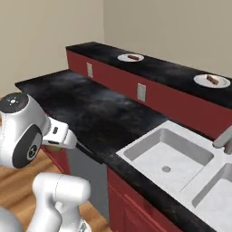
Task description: Pick up the apple and peach from the fridge and place one fruit on each plate on the dining counter.
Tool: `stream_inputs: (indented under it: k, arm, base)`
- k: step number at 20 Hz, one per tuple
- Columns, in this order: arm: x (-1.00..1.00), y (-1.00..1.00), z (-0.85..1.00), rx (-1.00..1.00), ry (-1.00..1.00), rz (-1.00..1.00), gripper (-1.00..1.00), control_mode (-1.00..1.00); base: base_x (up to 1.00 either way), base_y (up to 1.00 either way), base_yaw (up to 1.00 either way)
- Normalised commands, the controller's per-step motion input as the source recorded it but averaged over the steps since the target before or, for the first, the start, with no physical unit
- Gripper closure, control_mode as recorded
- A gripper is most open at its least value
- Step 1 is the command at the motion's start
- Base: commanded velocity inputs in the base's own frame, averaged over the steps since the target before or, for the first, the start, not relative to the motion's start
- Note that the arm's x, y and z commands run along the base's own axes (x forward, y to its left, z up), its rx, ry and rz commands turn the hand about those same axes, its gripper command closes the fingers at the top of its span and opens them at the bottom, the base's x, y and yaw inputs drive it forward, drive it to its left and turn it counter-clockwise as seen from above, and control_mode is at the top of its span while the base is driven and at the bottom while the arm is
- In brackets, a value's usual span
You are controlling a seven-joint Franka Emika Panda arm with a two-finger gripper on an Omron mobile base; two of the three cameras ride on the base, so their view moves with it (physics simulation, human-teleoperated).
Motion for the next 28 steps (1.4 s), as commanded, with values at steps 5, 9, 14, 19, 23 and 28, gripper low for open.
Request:
stream_inputs:
  k: [5, 9, 14, 19, 23, 28]
  arm:
    - [0.0, 0.0, 0.0, 0.0, 0.0, 0.0, 1.0, 1.0]
    - [0.0, 0.0, 0.0, 0.0, 0.0, 0.0, 1.0, 1.0]
    - [0.0, 0.0, 0.0, 0.0, 0.0, 0.0, 1.0, 1.0]
    - [0.0, 0.0, 0.0, 0.0, 0.0, 0.0, 1.0, 1.0]
    - [0.0, 0.0, 0.0, 0.0, 0.0, 0.0, 1.0, 1.0]
    - [0.0, 0.0, 0.0, 0.0, 0.0, 0.0, 1.0, 1.0]
  base:
    - [0.89, 1.0, 0.31]
    - [0.92, 1.0, 0.23]
    - [0.91, 1.0, 0.15]
    - [0.64, 1.0, 0.0]
    - [0.79, 1.0, 0.0]
    - [0.9, 1.0, -0.06]
